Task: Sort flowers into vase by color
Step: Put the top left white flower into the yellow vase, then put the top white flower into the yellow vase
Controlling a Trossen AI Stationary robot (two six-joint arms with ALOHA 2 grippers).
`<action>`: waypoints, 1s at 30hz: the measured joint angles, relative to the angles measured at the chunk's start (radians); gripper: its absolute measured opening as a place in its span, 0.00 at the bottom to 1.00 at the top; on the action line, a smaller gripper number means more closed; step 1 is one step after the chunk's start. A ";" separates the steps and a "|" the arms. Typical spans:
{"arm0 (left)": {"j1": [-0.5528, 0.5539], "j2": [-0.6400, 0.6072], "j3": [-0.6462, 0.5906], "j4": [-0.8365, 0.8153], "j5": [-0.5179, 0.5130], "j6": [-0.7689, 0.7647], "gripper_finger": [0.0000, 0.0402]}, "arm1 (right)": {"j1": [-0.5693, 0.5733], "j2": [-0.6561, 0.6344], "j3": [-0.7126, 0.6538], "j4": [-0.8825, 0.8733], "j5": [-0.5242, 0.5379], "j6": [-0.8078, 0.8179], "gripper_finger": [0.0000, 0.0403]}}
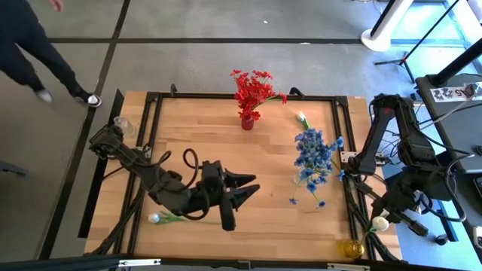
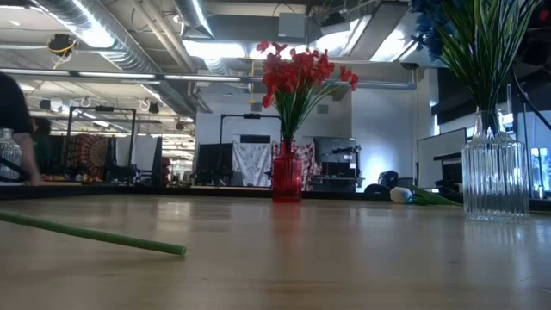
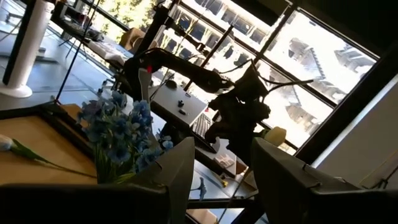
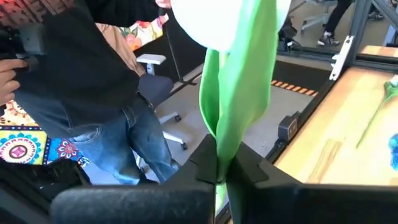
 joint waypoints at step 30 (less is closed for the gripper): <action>0.044 -0.195 -0.002 -0.529 -0.165 -0.131 0.39 | 0.013 0.042 0.276 -0.416 -0.089 0.390 0.54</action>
